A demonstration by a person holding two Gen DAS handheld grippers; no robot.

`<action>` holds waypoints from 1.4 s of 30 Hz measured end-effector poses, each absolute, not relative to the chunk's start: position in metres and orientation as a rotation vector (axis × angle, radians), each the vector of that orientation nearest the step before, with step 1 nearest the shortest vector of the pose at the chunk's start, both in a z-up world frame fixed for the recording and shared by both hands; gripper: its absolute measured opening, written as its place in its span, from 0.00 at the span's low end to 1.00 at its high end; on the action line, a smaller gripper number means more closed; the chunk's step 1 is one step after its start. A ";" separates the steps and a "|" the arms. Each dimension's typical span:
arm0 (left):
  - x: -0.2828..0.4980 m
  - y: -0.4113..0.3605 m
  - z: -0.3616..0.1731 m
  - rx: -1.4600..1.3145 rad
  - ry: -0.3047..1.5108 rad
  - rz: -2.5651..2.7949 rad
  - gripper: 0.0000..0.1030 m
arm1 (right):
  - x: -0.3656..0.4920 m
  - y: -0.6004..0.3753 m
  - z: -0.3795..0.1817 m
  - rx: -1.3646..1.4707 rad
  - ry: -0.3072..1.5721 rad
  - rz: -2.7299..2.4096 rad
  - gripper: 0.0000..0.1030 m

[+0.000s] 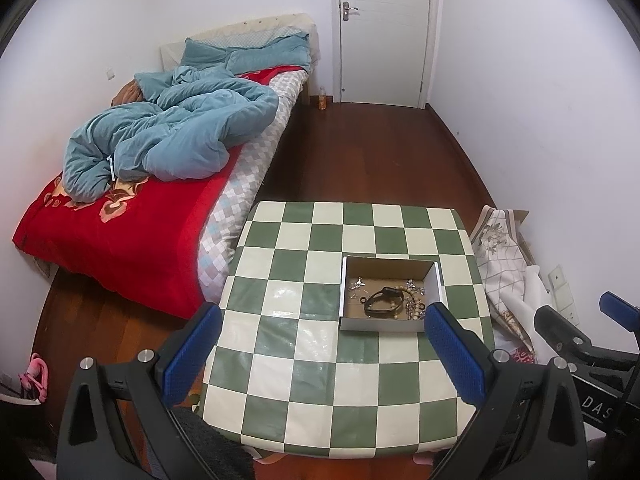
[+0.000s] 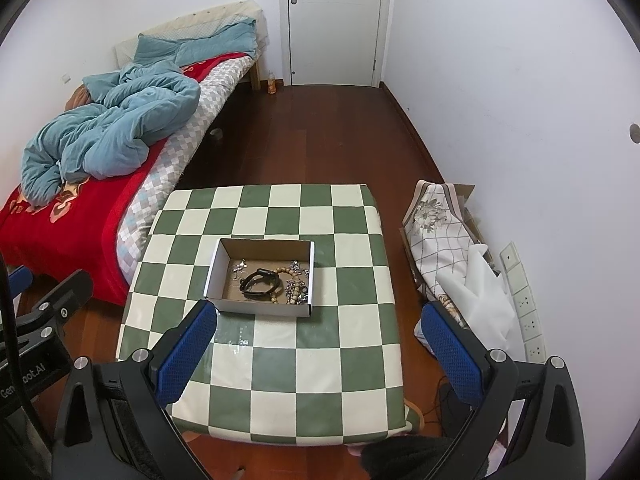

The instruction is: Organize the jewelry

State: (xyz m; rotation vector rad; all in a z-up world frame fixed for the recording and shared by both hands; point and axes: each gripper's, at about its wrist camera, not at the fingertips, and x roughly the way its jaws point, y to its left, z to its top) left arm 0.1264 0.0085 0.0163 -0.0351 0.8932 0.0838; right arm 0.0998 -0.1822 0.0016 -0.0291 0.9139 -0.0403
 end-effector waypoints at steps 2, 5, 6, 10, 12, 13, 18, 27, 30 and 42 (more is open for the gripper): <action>0.125 0.009 0.016 -0.031 0.896 0.083 1.00 | 0.100 -0.182 0.001 -0.030 0.914 -0.040 1.00; 0.124 0.010 0.015 -0.028 0.899 0.081 1.00 | 0.100 -0.183 0.002 -0.029 0.915 -0.039 1.00; 0.123 0.010 0.015 -0.027 0.902 0.078 1.00 | 0.100 -0.182 0.001 -0.030 0.917 -0.040 1.00; 0.122 0.009 0.014 -0.018 0.905 0.077 1.00 | 0.098 -0.182 0.002 -0.030 0.917 -0.039 1.00; 0.122 0.008 0.014 -0.019 0.902 0.078 1.00 | 0.098 -0.182 0.001 -0.029 0.917 -0.039 1.00; 0.123 0.008 0.015 -0.018 0.900 0.078 1.00 | 0.099 -0.182 0.002 -0.030 0.917 -0.040 1.00; 0.122 0.009 0.016 -0.015 0.898 0.081 1.00 | 0.099 -0.182 0.002 -0.029 0.918 -0.038 1.00; 0.122 0.008 0.016 -0.014 0.901 0.076 1.00 | 0.098 -0.182 0.002 -0.027 0.917 -0.037 1.00; 0.120 0.008 0.016 -0.012 0.901 0.076 1.00 | 0.098 -0.183 0.003 -0.029 0.919 -0.036 1.00; 0.117 0.011 0.014 -0.017 0.906 0.083 1.00 | 0.096 -0.183 0.004 -0.033 0.920 -0.036 1.00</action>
